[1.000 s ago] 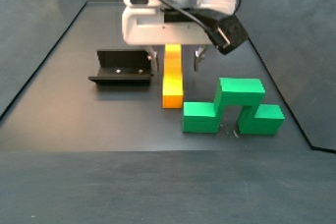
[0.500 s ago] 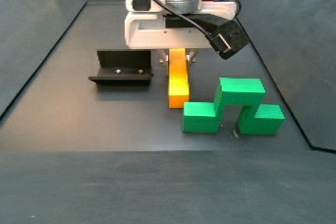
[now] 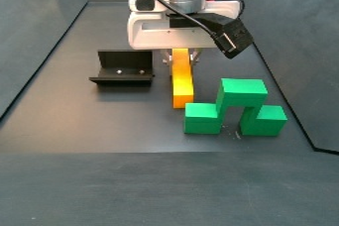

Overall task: Pick up the yellow object. Move up. Move to above the board. Insert the yellow object.
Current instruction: Pick up the yellow object, then move up.

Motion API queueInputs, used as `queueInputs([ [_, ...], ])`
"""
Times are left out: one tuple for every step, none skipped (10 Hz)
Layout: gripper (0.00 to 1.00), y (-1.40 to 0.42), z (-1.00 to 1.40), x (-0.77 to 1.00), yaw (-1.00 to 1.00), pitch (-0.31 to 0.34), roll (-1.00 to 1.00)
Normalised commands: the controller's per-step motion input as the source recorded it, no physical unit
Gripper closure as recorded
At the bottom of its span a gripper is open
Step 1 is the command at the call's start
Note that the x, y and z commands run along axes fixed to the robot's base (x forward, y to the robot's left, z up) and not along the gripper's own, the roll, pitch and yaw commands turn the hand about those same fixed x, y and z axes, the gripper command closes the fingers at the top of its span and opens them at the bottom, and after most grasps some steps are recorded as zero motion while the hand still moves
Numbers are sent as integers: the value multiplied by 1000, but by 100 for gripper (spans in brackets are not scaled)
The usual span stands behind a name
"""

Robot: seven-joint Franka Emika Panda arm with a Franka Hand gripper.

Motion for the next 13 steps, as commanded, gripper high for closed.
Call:
queueInputs([
  [100,0,0,0,0,0,0],
  [100,0,0,0,0,0,0],
  [100,0,0,0,0,0,0],
  [100,0,0,0,0,0,0],
  [100,0,0,0,0,0,0],
  [100,0,0,0,0,0,0],
  [100,0,0,0,0,0,0],
  [100,0,0,0,0,0,0],
  [100,0,0,0,0,0,0],
  [100,0,0,0,0,0,0],
  [100,0,833,0,0,0,0],
  [100,85,823,-56,-8,42,11],
  [100,59,662,-97,-20,70,11],
])
